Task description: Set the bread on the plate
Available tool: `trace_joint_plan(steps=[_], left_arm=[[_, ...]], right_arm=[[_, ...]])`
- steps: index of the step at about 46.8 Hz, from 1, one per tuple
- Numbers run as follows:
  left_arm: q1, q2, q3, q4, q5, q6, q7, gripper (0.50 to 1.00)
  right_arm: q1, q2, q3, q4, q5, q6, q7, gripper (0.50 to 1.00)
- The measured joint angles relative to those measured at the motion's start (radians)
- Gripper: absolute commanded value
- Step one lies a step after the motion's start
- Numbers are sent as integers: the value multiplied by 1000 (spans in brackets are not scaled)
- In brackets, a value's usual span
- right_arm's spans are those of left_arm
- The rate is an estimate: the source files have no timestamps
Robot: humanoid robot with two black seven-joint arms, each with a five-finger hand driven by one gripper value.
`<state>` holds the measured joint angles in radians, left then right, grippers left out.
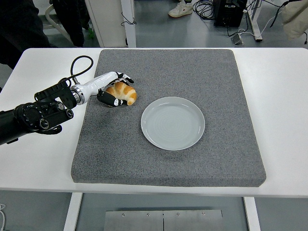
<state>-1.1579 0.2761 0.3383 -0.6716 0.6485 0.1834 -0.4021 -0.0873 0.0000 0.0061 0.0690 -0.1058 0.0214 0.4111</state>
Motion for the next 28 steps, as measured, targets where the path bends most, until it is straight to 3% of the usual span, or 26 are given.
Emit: trace_joint_plan(steps=[15,28], left_arm=[[-26,1,3,-1,5,-4,-3,500],[-82,8,6,-2,5,-8,-46,500]], right_arm=[[0,0,-1,0,0,0,0,1000],[0,0,-2,0,0,0,0,1000]])
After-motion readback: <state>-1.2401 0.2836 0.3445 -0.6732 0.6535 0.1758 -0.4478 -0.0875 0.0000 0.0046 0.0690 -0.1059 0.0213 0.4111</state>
